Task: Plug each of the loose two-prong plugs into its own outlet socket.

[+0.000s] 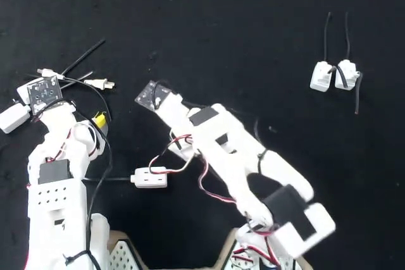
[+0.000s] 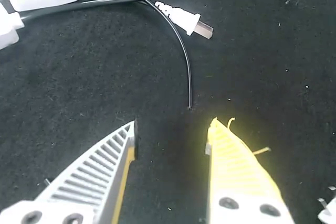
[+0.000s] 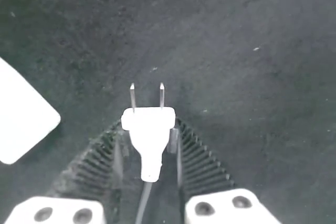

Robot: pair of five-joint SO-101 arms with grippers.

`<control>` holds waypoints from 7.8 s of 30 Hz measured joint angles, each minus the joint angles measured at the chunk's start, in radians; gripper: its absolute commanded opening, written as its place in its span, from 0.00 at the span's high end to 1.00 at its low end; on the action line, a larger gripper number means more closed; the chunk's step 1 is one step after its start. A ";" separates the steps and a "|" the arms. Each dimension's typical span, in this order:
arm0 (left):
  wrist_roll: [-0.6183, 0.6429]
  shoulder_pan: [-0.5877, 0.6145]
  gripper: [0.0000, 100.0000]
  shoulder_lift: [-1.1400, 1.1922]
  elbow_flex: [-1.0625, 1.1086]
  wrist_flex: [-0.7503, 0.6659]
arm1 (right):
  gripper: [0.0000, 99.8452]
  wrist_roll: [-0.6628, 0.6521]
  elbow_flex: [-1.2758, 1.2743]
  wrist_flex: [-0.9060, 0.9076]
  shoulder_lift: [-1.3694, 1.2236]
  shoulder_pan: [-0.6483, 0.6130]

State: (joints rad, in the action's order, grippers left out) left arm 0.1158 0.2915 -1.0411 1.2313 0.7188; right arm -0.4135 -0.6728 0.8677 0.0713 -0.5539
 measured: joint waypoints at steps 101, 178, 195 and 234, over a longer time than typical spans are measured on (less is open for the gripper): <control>-0.015 -0.259 0.78 -0.566 0.212 0.020 | 0.99 0.097 -0.462 -0.557 0.517 -0.230; -0.071 -0.336 0.78 -0.574 0.425 -0.127 | 0.99 0.367 -0.437 -0.425 0.535 -0.181; -0.071 -0.258 0.78 -0.577 0.414 -0.084 | 0.99 0.157 -0.143 -0.038 0.310 -0.078; -0.175 0.218 0.78 -0.577 0.285 0.152 | 0.99 0.187 0.015 0.459 0.187 -0.390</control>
State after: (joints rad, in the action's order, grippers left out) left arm -0.0591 0.5094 -1.6180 1.5167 0.8707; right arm -0.2263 -0.6575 1.3265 0.2585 -0.9436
